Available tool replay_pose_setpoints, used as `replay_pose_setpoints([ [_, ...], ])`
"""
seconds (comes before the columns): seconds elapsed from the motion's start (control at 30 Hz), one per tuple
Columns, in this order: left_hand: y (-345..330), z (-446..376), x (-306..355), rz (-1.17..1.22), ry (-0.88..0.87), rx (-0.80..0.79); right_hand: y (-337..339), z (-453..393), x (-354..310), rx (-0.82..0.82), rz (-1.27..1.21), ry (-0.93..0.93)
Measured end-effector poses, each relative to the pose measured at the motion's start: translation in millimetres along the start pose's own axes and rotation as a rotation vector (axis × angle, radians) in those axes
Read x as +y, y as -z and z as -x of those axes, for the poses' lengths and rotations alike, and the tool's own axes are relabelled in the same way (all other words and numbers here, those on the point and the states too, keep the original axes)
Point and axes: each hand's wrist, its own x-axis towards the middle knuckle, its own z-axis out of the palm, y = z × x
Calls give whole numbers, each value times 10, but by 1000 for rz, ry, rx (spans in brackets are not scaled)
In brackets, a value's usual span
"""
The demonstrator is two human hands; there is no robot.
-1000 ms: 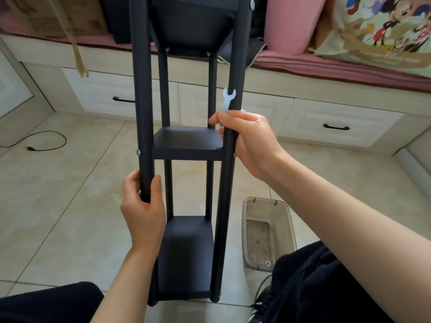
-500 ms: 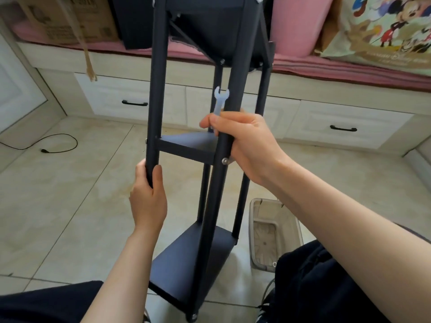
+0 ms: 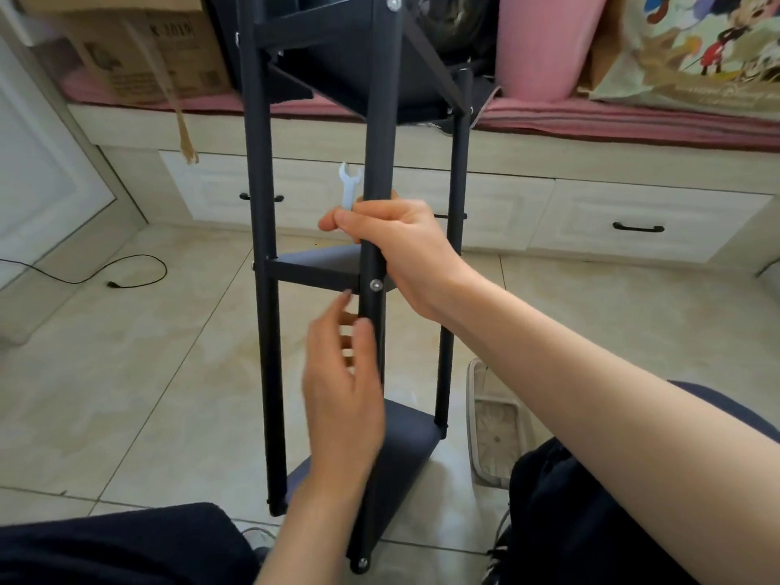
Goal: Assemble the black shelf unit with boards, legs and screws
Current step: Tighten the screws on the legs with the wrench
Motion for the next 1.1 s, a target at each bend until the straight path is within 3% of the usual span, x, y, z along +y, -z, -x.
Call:
replay_pose_setpoints([
  [0.2, -133, 43, -146, 14, 60, -97, -118, -23, -3, 61, 21, 3],
  [0.43, -174, 33, -313, -11, -24, 21, -310, -67, 62, 47, 52, 52],
  [0.63, -34, -136, -381, -96, -84, 46, 20, 5, 71, 103, 314, 158],
  [0.73, -10, -197, -444, -130, -99, 81, 214, 116, 214, 123, 310, 92],
  [0.93, -5, -252, -520, -152, -171, 94, 327, 248, 695, -20, 401, -182],
  [1.1, 57, -274, -571, -166, -154, 85, 185, 262, 995, 21, 380, -186],
])
